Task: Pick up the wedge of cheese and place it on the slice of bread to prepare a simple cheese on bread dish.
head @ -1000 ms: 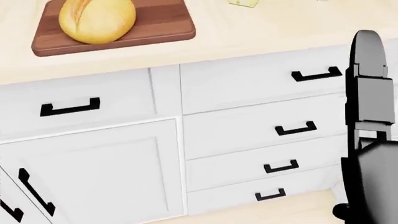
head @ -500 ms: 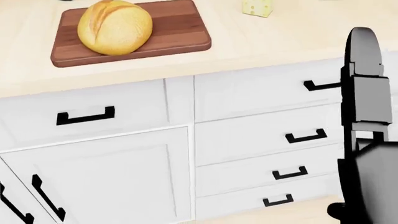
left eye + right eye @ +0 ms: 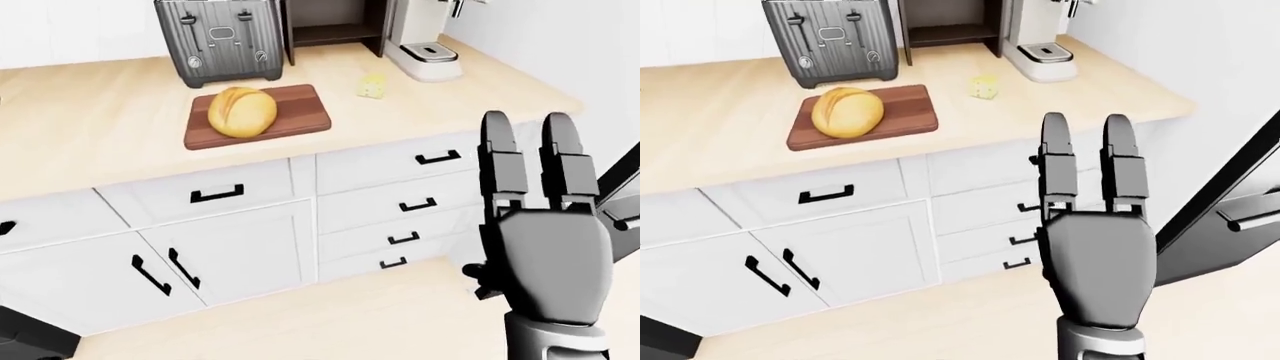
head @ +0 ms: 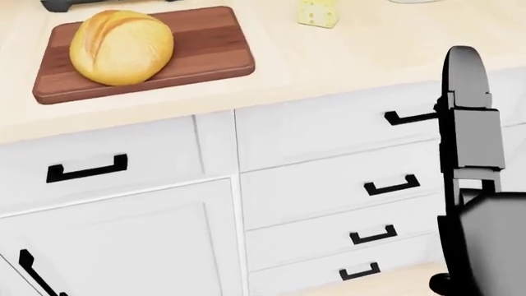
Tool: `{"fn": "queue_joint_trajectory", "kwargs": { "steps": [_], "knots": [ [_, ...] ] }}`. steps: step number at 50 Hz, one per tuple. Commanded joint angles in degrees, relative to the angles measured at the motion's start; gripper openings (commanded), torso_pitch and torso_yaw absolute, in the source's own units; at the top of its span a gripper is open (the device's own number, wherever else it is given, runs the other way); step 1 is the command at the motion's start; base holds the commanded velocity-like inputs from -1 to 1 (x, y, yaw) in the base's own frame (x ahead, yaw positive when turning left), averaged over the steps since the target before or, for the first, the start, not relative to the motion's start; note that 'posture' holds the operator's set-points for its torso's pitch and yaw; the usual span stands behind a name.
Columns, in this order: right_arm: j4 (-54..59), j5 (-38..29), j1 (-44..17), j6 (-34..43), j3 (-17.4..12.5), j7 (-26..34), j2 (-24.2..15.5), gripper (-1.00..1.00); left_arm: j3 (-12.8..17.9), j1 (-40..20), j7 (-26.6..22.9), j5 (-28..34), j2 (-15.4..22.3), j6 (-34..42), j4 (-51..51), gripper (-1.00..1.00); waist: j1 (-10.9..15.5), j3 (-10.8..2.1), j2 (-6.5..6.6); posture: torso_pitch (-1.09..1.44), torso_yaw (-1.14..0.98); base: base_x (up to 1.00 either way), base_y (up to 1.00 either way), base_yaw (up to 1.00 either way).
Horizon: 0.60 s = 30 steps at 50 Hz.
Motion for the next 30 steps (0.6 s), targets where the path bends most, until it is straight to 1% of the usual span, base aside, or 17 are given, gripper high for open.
{"fn": "queue_joint_trajectory", "kwargs": {
  "steps": [1, 2, 3, 8, 10, 11, 12, 13, 14, 17, 21, 23, 24, 25, 26, 28, 30],
  "knots": [
    [-1.35, -0.27, -0.48, -0.19, 0.17, -0.59, 0.22, 1.00, 0.33, -0.05, -0.08, 0.14, 0.65, -0.13, -1.20, 1.00, -0.11, -0.66, -0.37, 0.00, 0.00, 0.00, 0.00, 0.14],
    [-1.20, -0.40, -0.38, -0.35, 0.26, -0.74, 0.18, 1.00, 0.32, -0.09, -0.08, 0.18, 0.67, -0.05, -1.20, 1.00, 0.06, -0.48, -0.66, 0.00, 0.00, 0.00, 0.00, 0.15],
    [-0.91, -0.33, -0.37, -0.37, 0.32, -0.66, 0.19, 1.00, 0.33, -0.11, -0.05, 0.18, 0.68, -0.03, -1.20, 1.00, -0.09, -0.41, -0.38, 0.00, 0.00, 0.00, 0.00, 0.16],
    [-0.64, -0.54, -0.34, -0.56, 0.43, -0.71, 0.10, 1.00, 0.34, -0.31, -0.26, 0.32, 0.55, 0.12, -1.20, 1.00, 0.29, 0.53, 2.09, 0.00, 0.00, 0.00, 0.00, 0.28],
    [-0.42, -0.27, -0.34, -0.57, 0.52, -0.57, 0.07, 1.00, 0.31, -0.44, -0.40, 0.44, 0.43, 0.15, -1.16, 1.00, 0.26, 0.52, 3.89, 0.00, 0.00, 0.00, 0.00, 0.53],
    [-0.52, -0.32, -0.38, -0.57, 0.54, -0.49, 0.07, 1.00, 0.38, -0.43, -0.35, 0.31, 0.46, 0.13, -1.19, 1.00, 0.16, 0.06, 5.22, 0.00, 0.00, 0.00, 0.00, 0.53],
    [-0.56, -0.30, -0.47, -0.53, 0.55, -0.33, 0.10, 1.00, 0.37, -0.48, -0.37, 0.37, 0.46, 0.23, -1.20, 1.00, 0.32, -0.96, 7.55, 0.00, 0.00, 0.00, 0.00, 0.53],
    [-0.54, -0.15, -0.41, -0.55, 0.56, -0.42, 0.08, 1.00, 0.37, -0.48, -0.39, 0.35, 0.44, 0.22, -1.20, 1.00, 1.23, -0.13, 5.39, 0.00, 0.00, 0.00, 0.00, 0.54],
    [-0.38, -0.09, -0.34, -0.57, 0.52, -0.52, 0.03, 1.00, 0.35, -0.49, -0.43, 0.39, 0.43, 0.24, -1.20, 1.00, 1.14, 0.01, 5.65, 0.00, 0.00, 0.00, 0.00, 0.52],
    [-0.40, -0.05, -0.28, -0.64, 0.53, -0.52, 0.00, 1.00, 0.33, -0.43, -0.44, 0.34, 0.42, 0.17, -1.20, 1.00, 1.40, -0.27, 4.03, 0.00, 0.00, 0.00, 0.00, 0.39],
    [-0.25, -0.03, -0.40, -0.64, 0.56, -0.47, 0.03, 1.00, 0.40, -0.47, -0.40, 0.30, 0.44, 0.25, -1.20, 1.00, 0.76, 0.37, 1.78, 0.00, 0.00, 0.00, 0.00, 0.35],
    [-0.51, 0.39, -0.31, -0.71, 0.68, -0.38, 0.03, 1.00, 0.37, -0.45, -0.48, 0.30, 0.38, 0.15, -1.15, 1.00, 0.43, 0.00, -0.28, 0.00, 0.00, 0.00, 0.00, 0.33],
    [-0.47, 0.52, -0.18, -0.82, 0.71, -0.55, -0.02, 1.00, 0.35, -0.40, -0.54, 0.27, 0.32, 0.06, -1.15, 1.00, 0.10, -0.07, -2.14, 0.00, 0.00, 0.00, 0.00, 0.00],
    [-0.46, 0.67, -0.24, -0.78, 0.68, -0.53, 0.01, 1.00, 0.34, -0.40, -0.58, 0.28, 0.30, 0.01, -1.10, 1.00, 0.30, -0.20, -1.01, 0.00, 0.00, 0.00, 0.00, 0.00],
    [-0.59, 1.57, -0.29, -0.63, 0.68, -0.54, 0.12, 1.00, 0.30, -0.43, -0.61, 0.32, 0.29, 0.02, -1.07, 1.00, 0.15, 0.17, -0.61, 0.00, 0.00, 0.00, 0.00, 0.00],
    [-0.21, 1.25, -0.66, -0.17, 0.37, -0.62, 0.25, 1.00, 0.27, -0.37, -0.68, 0.31, 0.23, -0.13, -0.98, 1.00, 0.20, -0.28, 0.21, 0.00, 0.00, 0.00, 0.00, 0.00],
    [-0.22, 0.89, -0.96, 0.57, 0.24, -0.17, 0.52, 1.00, 0.26, -0.36, -0.70, 0.32, 0.21, -0.17, -0.97, 1.00, -0.08, -1.19, 1.37, 0.00, 0.00, 0.00, 0.00, 0.00]
  ]
}}
